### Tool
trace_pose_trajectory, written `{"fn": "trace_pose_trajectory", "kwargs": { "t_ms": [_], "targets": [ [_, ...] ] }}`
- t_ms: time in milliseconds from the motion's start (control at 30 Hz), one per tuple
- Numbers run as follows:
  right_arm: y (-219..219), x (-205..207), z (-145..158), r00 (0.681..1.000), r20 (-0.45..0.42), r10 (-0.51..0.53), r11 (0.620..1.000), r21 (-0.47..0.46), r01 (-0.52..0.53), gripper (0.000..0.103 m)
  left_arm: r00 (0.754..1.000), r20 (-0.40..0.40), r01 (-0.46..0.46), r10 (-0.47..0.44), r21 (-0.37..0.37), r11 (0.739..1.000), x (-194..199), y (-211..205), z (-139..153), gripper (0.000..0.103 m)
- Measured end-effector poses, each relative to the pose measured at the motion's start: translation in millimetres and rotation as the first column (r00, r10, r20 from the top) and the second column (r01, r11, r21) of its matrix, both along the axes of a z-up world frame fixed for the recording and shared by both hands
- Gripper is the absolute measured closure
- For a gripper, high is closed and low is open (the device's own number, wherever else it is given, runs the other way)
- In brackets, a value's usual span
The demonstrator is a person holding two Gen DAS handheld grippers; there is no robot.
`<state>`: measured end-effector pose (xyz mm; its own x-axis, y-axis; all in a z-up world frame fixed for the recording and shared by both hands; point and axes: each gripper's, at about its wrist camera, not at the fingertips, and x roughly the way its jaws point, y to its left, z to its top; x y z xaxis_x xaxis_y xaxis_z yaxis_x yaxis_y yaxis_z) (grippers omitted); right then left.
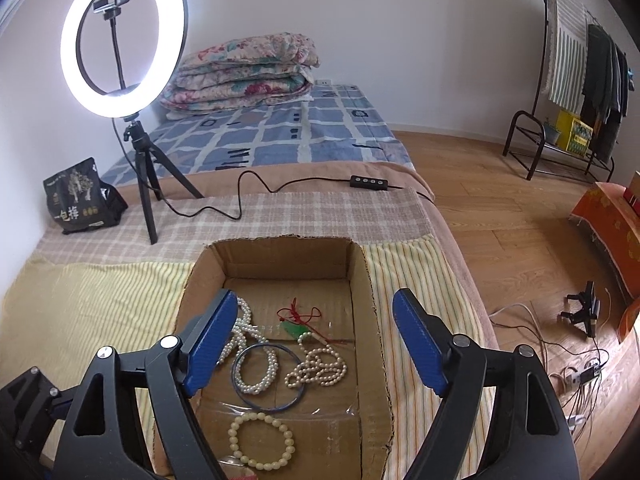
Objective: Organize jewelry
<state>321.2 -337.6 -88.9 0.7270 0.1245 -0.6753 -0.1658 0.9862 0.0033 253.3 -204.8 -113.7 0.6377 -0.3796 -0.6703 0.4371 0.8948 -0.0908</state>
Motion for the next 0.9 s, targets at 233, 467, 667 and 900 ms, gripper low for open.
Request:
{"fn": "trace_pose_trajectory", "kwargs": {
  "t_ms": [233, 467, 667, 900],
  "targets": [
    [3.9, -10.8, 12.2, 1.000, 0.022, -0.001, 1.000, -0.005, 0.002, 0.023, 1.000, 0.019, -0.009, 0.009, 0.004, 1.000, -7.5, 7.0, 8.5, 0.023],
    [10.6, -27.9, 27.4, 0.999, 0.052, -0.003, 1.000, -0.004, 0.003, 0.023, 0.998, 0.056, -0.019, 0.019, -0.004, 1.000, -21.5, 17.7, 24.1, 0.023],
    [16.0, -44.4, 40.3, 0.997, 0.073, -0.005, 1.000, 0.011, 0.004, 0.023, 0.996, 0.081, -0.022, 0.023, -0.013, 1.000, -34.8, 29.3, 38.1, 0.023],
    [23.5, -70.7, 60.2, 0.992, 0.123, -0.005, 1.000, 0.012, 0.004, 0.023, 0.993, 0.107, -0.040, 0.041, -0.013, 0.999, -49.8, 46.6, 53.3, 0.023]
  ]
}}
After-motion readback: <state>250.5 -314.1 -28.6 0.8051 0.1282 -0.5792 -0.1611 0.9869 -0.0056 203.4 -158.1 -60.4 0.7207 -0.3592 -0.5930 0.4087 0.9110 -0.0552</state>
